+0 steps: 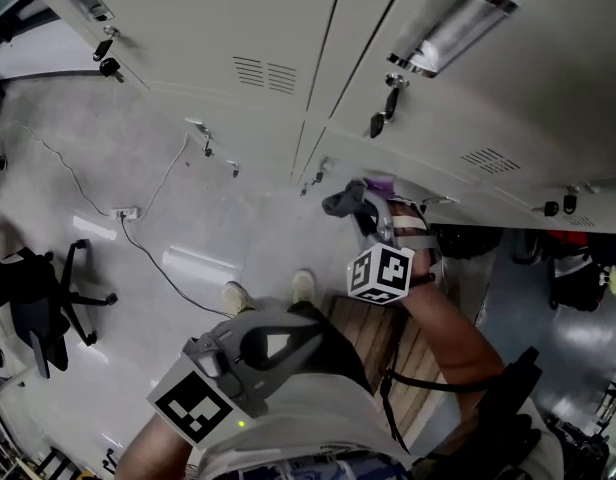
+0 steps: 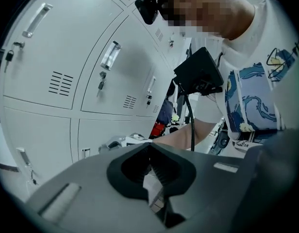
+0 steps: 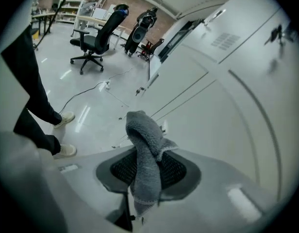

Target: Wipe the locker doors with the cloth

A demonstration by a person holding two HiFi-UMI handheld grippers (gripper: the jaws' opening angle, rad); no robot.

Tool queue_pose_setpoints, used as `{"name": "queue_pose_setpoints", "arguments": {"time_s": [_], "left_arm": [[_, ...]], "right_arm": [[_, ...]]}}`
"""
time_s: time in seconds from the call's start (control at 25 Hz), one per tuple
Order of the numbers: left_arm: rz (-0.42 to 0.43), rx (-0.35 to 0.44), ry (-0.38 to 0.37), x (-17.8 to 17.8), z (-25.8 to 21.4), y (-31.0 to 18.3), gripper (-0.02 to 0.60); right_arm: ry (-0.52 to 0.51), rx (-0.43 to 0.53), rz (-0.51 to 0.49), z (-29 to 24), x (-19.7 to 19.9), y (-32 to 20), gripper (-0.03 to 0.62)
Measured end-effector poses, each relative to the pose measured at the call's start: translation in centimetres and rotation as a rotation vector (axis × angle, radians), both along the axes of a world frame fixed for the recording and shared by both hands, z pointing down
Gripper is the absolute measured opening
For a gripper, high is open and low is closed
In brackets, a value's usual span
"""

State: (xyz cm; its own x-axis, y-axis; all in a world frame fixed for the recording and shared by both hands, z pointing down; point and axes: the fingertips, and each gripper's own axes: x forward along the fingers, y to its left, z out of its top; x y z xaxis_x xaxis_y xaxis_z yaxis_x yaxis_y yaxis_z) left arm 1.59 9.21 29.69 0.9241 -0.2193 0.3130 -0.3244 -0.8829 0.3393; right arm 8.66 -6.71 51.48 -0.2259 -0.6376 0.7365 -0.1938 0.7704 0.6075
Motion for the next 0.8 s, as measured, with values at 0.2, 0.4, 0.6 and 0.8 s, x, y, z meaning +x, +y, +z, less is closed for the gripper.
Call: {"name": "queue_pose_setpoints", "arguments": {"time_s": [0.2, 0.4, 0.6, 0.8], "left_arm": [[0.038, 0.015, 0.006, 0.0, -0.9, 0.9, 0.003], [0.049, 0.017, 0.010, -0.6, -1.3, 1.7, 0.003], [0.041, 0.014, 0.004, -1.3, -0.9, 1.9, 0.003], [0.037, 0.019, -0.001, -1.9, -0.9, 1.7, 0.003]], "right_arm": [[-0.056, 0.144, 0.002, -9.3, -2.0, -1.2, 0.112], [-0.063, 0.193, 0.024, -11.6, -2.8, -3.3, 0.112], [-0.023, 0.161, 0.028, -8.5, -2.6, -4.9, 0.111], [-0.007, 0.108, 0.032, -5.6, -2.8, -5.0, 0.110]]}}
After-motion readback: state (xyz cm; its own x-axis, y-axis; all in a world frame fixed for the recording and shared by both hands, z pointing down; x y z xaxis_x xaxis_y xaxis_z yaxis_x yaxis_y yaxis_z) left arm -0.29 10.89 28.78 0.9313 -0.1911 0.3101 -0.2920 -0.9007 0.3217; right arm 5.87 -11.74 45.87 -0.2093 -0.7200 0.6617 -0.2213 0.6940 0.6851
